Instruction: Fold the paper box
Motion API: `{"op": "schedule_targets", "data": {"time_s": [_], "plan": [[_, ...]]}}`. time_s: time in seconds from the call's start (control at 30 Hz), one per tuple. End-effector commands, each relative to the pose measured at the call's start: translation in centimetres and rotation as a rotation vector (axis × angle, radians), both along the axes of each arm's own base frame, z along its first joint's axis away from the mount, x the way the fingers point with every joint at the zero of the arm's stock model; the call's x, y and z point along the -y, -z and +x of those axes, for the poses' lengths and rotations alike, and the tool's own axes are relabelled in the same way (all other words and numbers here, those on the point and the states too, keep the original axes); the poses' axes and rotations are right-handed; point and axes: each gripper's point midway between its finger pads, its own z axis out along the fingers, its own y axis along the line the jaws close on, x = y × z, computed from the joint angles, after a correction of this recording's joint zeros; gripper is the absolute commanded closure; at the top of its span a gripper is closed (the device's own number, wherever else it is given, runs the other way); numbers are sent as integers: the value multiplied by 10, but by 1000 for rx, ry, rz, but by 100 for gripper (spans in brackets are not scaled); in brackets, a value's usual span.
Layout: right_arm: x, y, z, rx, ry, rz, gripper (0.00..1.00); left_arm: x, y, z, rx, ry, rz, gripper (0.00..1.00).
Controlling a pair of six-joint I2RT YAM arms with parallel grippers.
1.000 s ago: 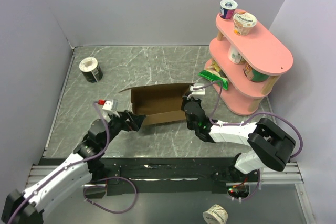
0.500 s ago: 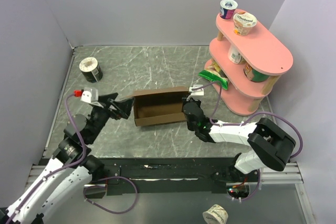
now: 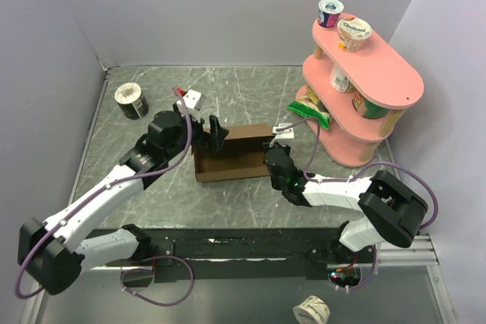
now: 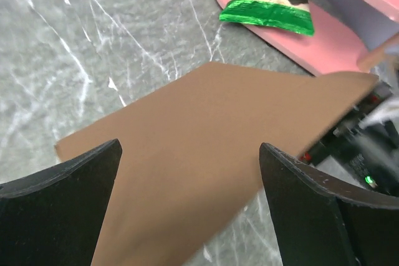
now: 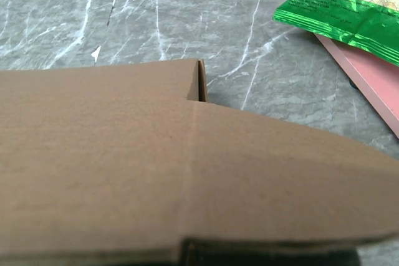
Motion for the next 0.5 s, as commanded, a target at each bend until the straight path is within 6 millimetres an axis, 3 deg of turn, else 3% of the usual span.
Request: {"op": "schedule_targets", "data": {"time_s": [0.0,0.03,0.13,0.17,0.2,0.3,0.47], "plan": [[9,8,-8,-18,-19,-48,96,9,6,21,-7,-68,-97,2],[9,7,-8,-18,-24,-49,90,12,27,23,-62,-78,-93,2],[11,4,-12,-3,-41,-54,71,14,49,26,-110,-96,-108,2],[13,6,-15,-5,-46,-57,66,14,51,27,-111,-99,-115,2],[14,2,-16,4,-55,-45,55,15,55,28,-122,-100,-114,1],[17,2,-24,7,-83,-49,38,16,65,29,-145,-98,-121,1],[19,2,-39,-3,-147,-76,22,18,87,28,-185,-99,-127,1]]}}
